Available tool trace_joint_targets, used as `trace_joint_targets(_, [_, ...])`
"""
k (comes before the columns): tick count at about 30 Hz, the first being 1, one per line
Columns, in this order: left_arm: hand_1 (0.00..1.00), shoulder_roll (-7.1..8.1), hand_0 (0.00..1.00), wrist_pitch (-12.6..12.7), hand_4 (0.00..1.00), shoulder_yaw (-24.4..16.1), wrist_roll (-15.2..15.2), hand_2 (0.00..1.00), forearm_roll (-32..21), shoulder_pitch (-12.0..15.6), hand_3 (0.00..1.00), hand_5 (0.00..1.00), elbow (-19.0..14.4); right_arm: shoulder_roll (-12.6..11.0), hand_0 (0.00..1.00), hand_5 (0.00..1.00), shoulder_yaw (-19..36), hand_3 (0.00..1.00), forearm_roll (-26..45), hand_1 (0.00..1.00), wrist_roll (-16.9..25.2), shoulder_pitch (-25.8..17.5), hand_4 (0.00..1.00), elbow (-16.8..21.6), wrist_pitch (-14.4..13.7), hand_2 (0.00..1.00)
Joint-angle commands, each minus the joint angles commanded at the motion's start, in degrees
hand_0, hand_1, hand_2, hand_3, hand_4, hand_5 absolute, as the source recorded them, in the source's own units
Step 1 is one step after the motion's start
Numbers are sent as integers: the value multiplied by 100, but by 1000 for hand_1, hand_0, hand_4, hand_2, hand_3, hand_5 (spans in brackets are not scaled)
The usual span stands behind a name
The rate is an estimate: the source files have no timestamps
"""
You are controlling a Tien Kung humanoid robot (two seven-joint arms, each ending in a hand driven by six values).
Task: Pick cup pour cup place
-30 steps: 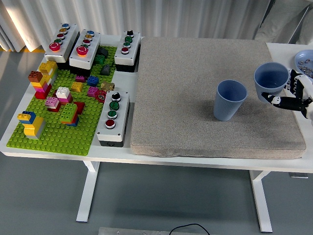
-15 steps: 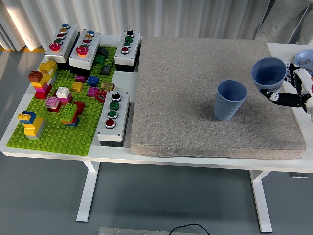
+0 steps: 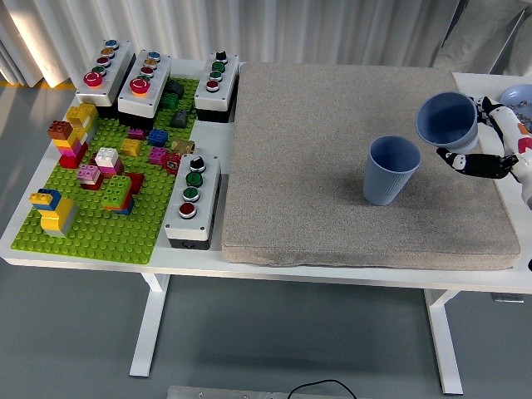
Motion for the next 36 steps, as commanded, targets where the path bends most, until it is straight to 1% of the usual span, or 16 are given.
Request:
trace_joint_targets(11, [771,7,723,-1,506,44,-9,822,-38,0,665,943,0,-29,743,2,-143,585,-507,640,-16,25,617,110,-61,527])
trace_joint_targets(14, [771,8,723,-2,506,48,-12,822,-43,-1,665,943,0,-44,730,2,-189,584,-833,640,16,46,616,126,-148,527])
trace_joint_targets(18, [771,7,723,-2,506,46,-14,822,-41,-10,666,943,0,-54,732,2,-260,583,-1054,640,54,73,614,100,-213,526])
trace_joint_targets(29, [771,10,723,-3,507,42,-16,823,-43,-21,665,944,0,-142,734,2,-427,583,-1429,640,93,171,614,45,-369,526])
trace_joint_targets(36, [771,14,723,-2,507,37,-17,822,-46,-27,665,944,0,-147,735,2,-531,582,-1524,639,22,219,613,108,-413,527])
